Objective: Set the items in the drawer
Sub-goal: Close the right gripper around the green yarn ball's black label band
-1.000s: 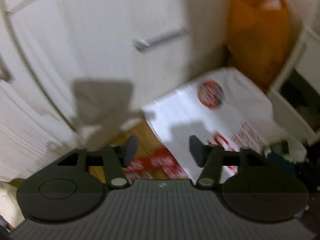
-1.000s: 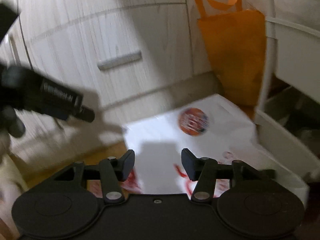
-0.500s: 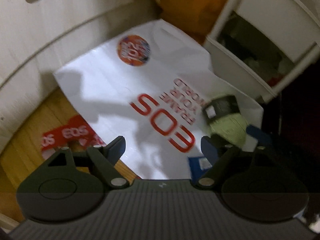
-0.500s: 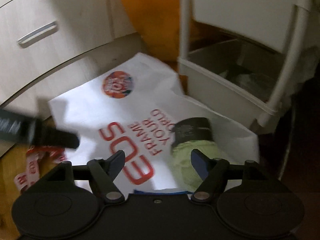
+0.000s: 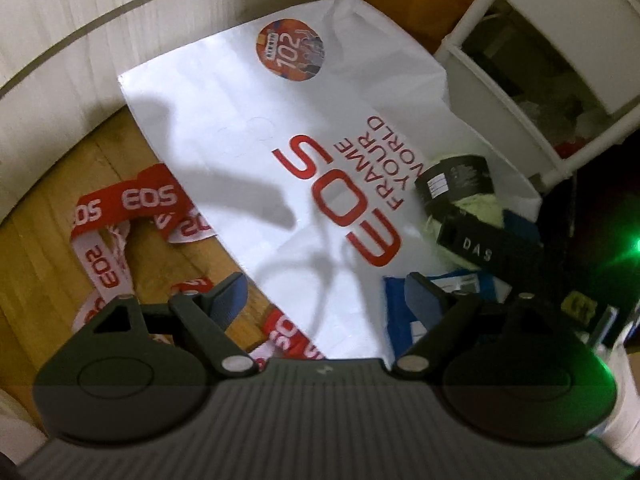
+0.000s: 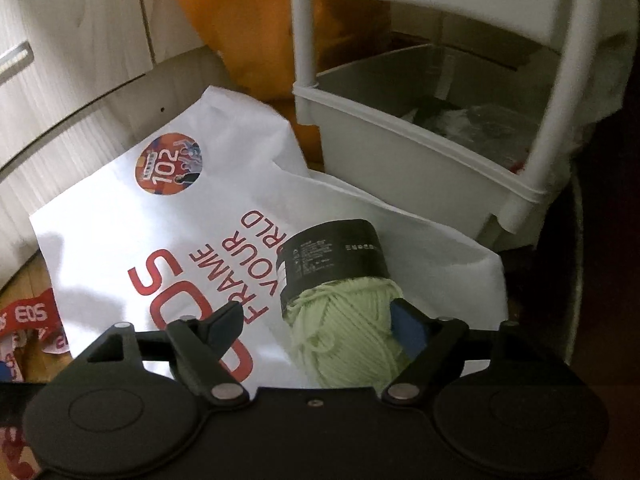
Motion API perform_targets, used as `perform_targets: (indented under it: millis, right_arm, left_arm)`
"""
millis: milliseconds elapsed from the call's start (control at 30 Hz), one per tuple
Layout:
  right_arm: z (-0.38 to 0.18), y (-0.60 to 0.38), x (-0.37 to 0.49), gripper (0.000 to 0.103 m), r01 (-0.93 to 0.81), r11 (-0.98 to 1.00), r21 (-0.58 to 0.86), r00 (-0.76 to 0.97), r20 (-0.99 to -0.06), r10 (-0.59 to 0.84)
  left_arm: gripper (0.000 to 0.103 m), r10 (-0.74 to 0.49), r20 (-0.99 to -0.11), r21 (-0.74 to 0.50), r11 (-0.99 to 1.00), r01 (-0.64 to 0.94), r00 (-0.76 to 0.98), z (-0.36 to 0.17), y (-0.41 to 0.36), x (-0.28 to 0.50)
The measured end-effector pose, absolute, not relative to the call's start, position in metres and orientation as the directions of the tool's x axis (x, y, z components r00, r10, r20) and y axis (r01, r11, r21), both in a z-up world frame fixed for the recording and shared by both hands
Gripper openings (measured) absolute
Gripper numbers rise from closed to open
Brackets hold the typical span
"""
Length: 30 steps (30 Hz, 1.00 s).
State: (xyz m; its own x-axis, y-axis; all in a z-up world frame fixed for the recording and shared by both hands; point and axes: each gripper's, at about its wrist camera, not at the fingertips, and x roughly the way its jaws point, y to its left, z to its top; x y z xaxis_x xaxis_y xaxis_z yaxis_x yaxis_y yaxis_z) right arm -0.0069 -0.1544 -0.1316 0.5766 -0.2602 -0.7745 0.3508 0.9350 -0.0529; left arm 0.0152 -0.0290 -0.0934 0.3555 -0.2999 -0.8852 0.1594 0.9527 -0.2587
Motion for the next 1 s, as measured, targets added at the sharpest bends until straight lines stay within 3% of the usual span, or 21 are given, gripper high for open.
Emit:
perform_targets:
  millis: [167,433,633,733,800,1000]
  right_arm:
    - [-0.139,-0.157,0.000,0.086,0.305,0.949,-0.081,0.558,-0.792,-0.247]
    - [-0.124,-0.168,-0.008,0.082,0.333,0.939,0.088,0.588,-0.798,-0.133]
    - [-0.148,-0.167,0.019,0.095,0.290,0.952,-0.096,0.504,-0.830,-0.237]
    - [-0.164,-0.168,0.029,0.096,0.264,0.946,-0.189,0.467,-0.833,-0.297]
    - [-0.170,-0.176,0.029,0.096,0.278,0.944,-0.176,0.469,-0.833,-0.293]
    - [-0.164,-0.186,0.031,0.081,0.272,0.958,-0.093,0.488,-0.844,-0.221]
  left_arm:
    - [0.086,-0.279,-0.886,-0.254,0.960,0.116,0.371,-0.090,-0.024,0.016]
    - [0.086,-0.217,-0.901,-0.205,0.976,0.073,0.377,-0.091,-0.022,0.018]
    - [0.086,-0.143,-0.895,-0.133,0.990,0.053,0.423,-0.088,-0.018,0.018]
    - [0.086,-0.135,-0.899,-0.137,0.990,0.023,0.416,-0.090,-0.012,0.020]
    - [0.086,-0.125,-0.904,-0.132,0.991,0.013,0.408,-0.093,-0.009,0.020]
    - [0.086,-0.094,-0.914,-0.090,0.996,0.029,0.396,-0.098,-0.012,0.016]
